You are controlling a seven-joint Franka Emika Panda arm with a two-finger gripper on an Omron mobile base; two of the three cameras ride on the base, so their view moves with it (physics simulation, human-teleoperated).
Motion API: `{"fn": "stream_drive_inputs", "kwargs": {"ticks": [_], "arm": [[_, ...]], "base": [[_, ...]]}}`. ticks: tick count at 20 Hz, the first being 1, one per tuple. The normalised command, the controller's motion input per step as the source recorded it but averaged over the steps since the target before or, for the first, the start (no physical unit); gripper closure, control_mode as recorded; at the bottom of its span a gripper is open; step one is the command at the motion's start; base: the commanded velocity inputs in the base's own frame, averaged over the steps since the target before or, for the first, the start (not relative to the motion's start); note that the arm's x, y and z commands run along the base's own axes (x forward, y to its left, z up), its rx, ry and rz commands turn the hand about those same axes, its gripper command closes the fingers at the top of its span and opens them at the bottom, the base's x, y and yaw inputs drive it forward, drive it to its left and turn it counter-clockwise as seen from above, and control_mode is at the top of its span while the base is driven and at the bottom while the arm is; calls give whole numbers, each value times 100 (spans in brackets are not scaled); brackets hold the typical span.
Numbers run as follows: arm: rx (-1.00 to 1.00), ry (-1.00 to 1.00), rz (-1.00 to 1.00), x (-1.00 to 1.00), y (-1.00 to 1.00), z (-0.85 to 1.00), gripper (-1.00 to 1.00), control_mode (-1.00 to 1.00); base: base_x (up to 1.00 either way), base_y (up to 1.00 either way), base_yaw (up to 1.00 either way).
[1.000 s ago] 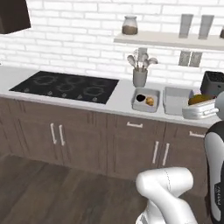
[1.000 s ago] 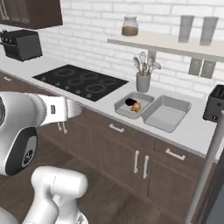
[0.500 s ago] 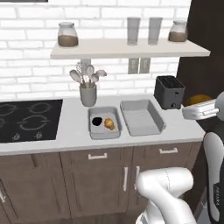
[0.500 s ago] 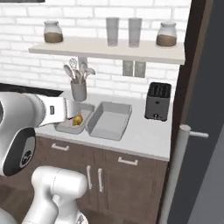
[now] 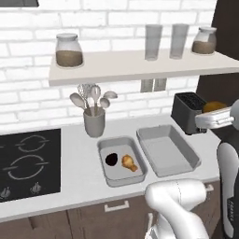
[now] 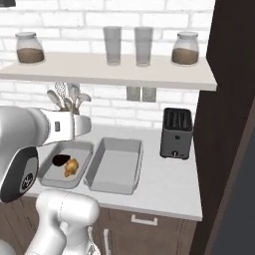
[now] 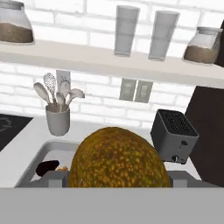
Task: Place one avocado and one chicken drumstick in each tupperware on the nearby counter, to pack two identical lunches.
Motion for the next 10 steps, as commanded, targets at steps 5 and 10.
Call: {"fn": "stream_drive_inputs", "kwargs": {"ticks": [5, 10], "arm": [[-1, 18, -5, 39, 0, -36, 100, -100], [-6, 70, -11, 56, -5, -100, 100, -100]], "base": [[49, 12, -6], [0, 0, 0]]}}
